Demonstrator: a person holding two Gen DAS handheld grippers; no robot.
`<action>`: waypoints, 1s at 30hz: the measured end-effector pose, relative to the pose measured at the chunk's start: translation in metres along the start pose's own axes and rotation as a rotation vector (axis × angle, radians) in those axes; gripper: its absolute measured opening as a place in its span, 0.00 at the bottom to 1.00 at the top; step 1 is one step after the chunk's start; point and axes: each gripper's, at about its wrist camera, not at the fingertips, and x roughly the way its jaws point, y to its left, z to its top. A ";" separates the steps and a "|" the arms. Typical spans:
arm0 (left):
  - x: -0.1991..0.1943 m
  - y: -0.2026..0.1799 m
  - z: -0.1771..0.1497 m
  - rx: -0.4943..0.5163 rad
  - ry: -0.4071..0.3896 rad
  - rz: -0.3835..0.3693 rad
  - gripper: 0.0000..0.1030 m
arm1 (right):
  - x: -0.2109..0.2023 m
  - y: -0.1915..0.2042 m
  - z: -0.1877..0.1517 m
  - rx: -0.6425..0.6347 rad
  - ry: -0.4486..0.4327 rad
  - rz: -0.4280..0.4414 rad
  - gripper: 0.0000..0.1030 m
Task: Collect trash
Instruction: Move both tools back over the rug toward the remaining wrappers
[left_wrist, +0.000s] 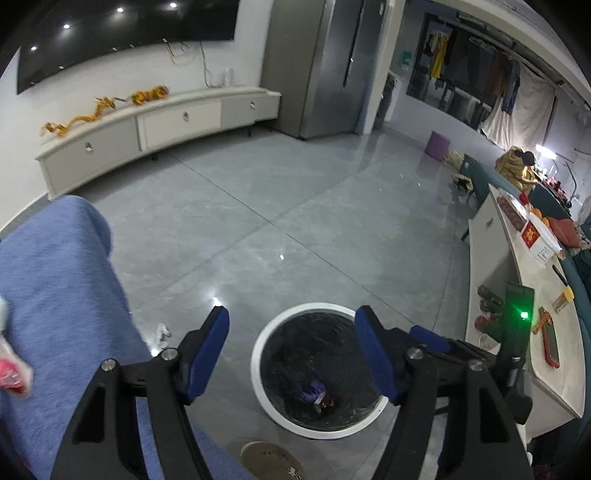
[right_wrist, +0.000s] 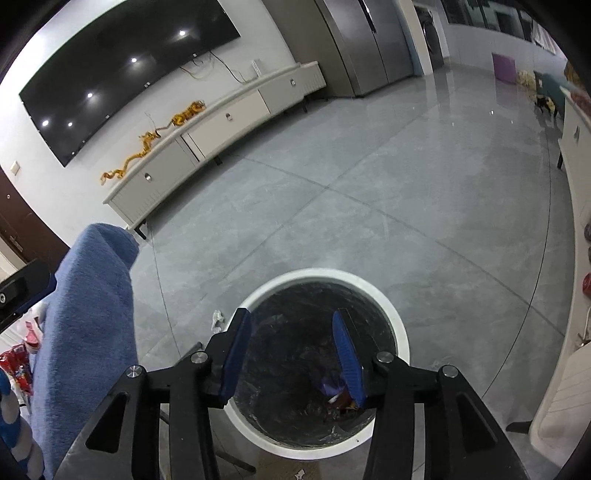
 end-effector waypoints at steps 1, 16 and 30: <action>-0.010 0.003 -0.001 -0.006 -0.022 0.012 0.67 | -0.008 0.005 0.001 -0.011 -0.016 0.000 0.42; -0.163 0.066 -0.035 -0.112 -0.227 0.127 0.67 | -0.116 0.111 0.010 -0.186 -0.200 0.110 0.42; -0.273 0.178 -0.135 -0.256 -0.298 0.330 0.67 | -0.134 0.236 -0.025 -0.413 -0.182 0.204 0.42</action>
